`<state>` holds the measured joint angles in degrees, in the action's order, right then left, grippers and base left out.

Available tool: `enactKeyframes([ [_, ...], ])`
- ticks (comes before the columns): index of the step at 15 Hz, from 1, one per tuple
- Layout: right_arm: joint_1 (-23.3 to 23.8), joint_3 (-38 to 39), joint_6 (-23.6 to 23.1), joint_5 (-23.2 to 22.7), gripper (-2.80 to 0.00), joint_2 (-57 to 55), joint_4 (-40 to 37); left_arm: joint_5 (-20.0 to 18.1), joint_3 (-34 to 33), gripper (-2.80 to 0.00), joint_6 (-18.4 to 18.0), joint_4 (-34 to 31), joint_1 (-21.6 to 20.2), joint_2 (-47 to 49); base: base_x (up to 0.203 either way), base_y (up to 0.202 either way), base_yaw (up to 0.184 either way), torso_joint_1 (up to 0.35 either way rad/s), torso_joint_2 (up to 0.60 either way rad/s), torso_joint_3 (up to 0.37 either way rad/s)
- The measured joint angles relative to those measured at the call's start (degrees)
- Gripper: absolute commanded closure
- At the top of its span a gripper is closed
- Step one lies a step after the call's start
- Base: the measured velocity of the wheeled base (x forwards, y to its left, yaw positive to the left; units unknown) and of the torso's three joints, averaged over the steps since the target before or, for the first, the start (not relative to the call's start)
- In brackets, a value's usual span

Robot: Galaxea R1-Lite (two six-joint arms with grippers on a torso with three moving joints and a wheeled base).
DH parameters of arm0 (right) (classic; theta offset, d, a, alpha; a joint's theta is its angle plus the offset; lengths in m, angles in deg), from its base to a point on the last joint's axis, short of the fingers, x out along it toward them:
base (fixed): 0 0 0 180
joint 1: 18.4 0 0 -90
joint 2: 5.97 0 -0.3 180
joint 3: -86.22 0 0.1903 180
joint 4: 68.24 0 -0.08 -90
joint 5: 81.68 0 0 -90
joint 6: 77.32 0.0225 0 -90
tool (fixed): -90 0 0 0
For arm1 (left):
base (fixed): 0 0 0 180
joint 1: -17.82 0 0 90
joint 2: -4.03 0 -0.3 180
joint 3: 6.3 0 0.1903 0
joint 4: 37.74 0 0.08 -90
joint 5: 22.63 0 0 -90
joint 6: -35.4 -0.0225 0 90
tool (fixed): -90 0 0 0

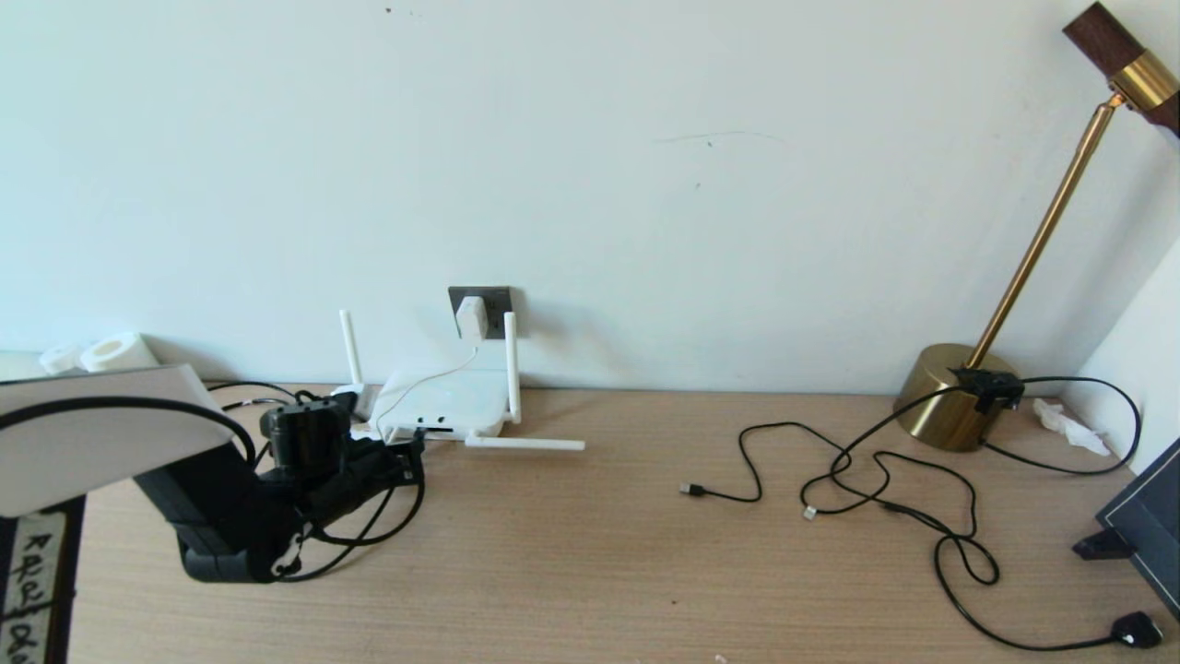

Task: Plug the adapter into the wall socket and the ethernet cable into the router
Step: Plug cable into router interface

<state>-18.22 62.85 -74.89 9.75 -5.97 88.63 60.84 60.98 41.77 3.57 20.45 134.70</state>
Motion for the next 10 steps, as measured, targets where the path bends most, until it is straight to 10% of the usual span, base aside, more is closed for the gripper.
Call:
enactKeyframes([
  [10,0.0,0.0,0.0,0.0,0.0,0.0,0.0,0.1,-0.1,0.0,0.0,0.0,0.4,-0.1,0.0,0.0,0.0,0.0,0.0,0.0],
])
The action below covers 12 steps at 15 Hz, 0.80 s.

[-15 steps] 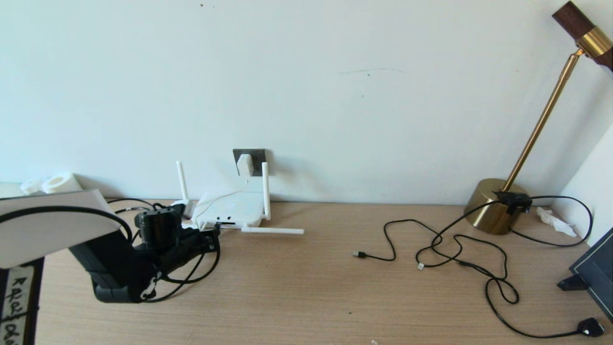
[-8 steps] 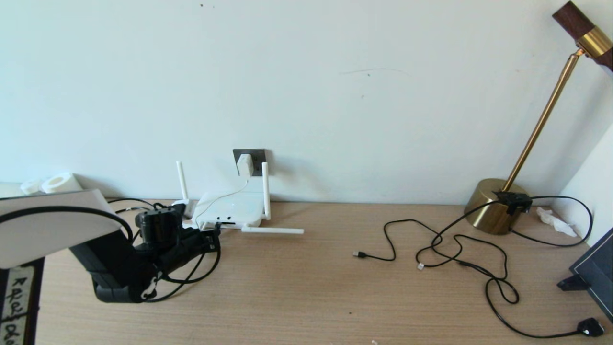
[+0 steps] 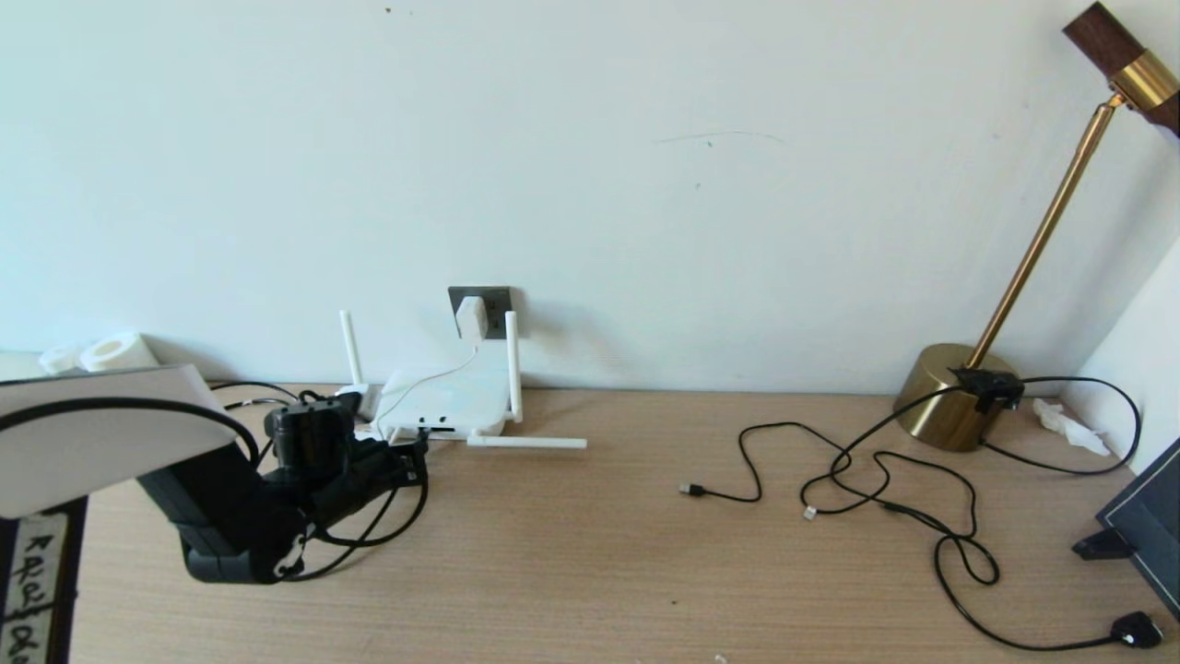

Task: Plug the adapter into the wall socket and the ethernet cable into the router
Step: Plug cable into router interface

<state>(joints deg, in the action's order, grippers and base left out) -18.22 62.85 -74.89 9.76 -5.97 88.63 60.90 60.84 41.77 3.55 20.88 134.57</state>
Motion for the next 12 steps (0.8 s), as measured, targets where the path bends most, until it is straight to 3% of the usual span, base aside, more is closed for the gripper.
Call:
enactKeyframes([
  [12,0.0,0.0,0.0,0.0,0.0,0.0,0.0,0.0,0.4,0.0,0.0,-0.2,-0.5,-0.2,0.0,0.0,0.0,0.0,0.0,0.0],
])
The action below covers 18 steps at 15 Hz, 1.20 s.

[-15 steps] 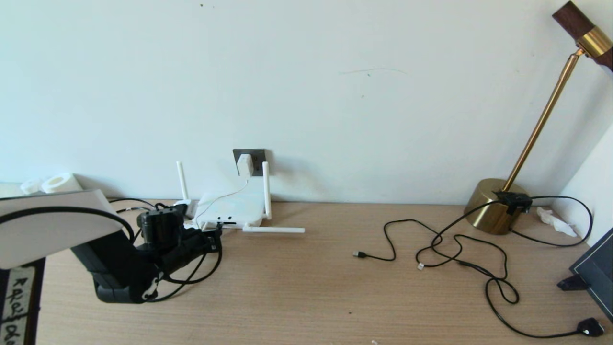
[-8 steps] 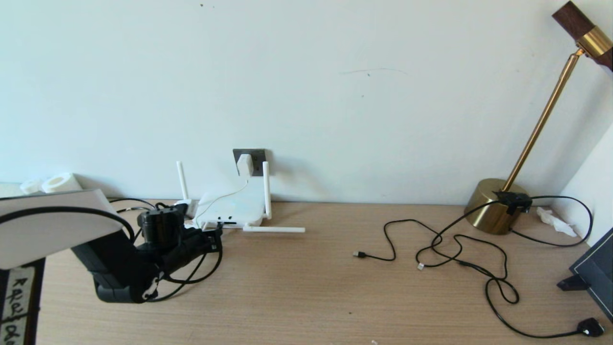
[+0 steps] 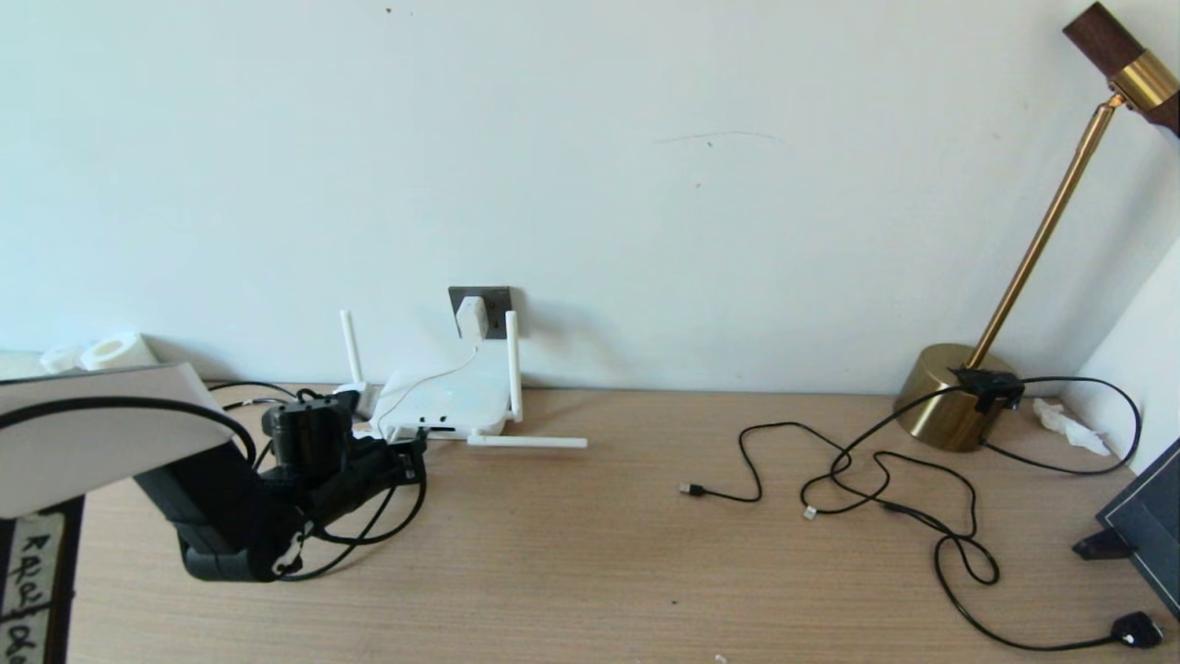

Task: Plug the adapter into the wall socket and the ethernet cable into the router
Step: Plug cable into router interface

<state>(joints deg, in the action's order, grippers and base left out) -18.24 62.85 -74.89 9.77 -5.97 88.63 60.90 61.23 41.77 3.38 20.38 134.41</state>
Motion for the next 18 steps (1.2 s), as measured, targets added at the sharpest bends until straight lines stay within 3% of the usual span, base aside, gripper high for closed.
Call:
enactKeyframes([
  [18,0.0,0.0,0.0,0.0,0.0,0.0,0.0,0.0,0.6,0.0,0.0,-0.3,0.0,0.1,0.0,0.0,0.0,0.0,0.0,0.0],
])
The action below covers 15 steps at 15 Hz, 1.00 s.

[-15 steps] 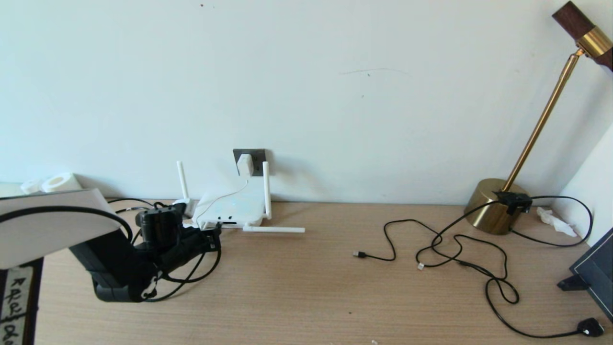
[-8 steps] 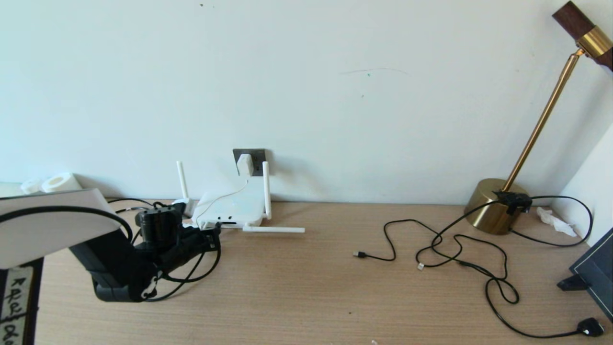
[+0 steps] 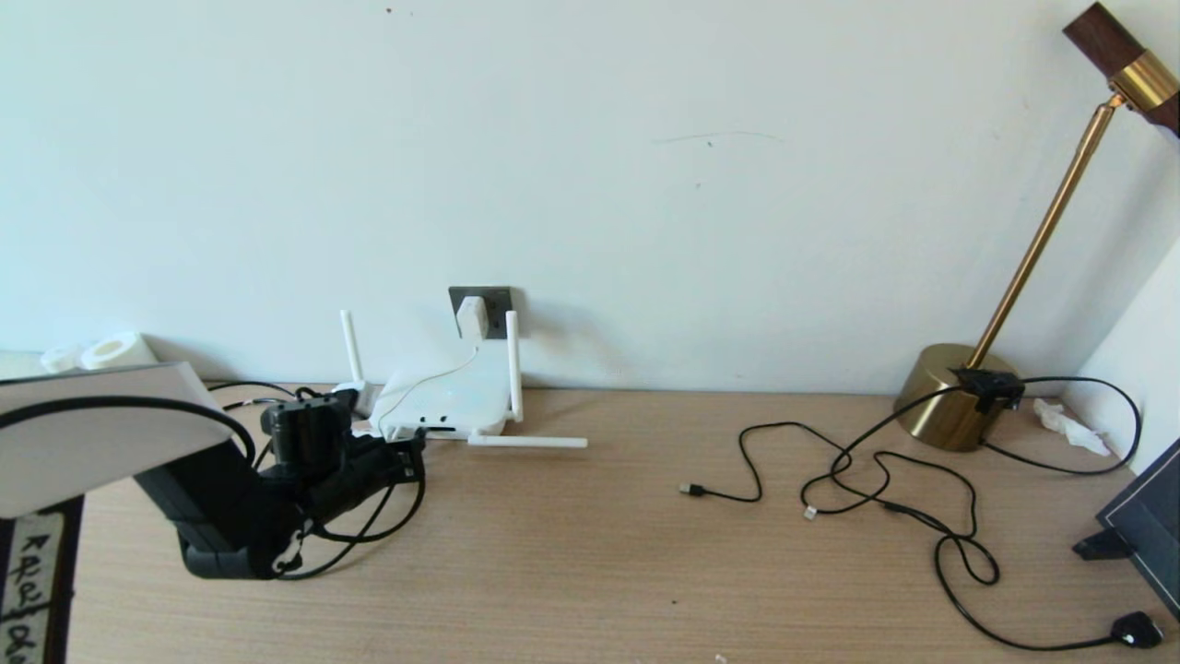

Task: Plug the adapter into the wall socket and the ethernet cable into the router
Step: Plug cable into router interface

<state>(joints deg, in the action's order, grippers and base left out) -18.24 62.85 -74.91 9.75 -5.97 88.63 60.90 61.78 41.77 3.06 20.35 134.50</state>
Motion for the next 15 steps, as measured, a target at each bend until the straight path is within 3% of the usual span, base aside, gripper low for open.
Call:
enactKeyframes([
  [15,0.0,0.0,0.0,0.0,0.0,0.0,0.0,0.0,0.5,0.0,0.0,0.0,0.0,0.4,0.0,0.0,0.0,0.0,0.0,0.0],
])
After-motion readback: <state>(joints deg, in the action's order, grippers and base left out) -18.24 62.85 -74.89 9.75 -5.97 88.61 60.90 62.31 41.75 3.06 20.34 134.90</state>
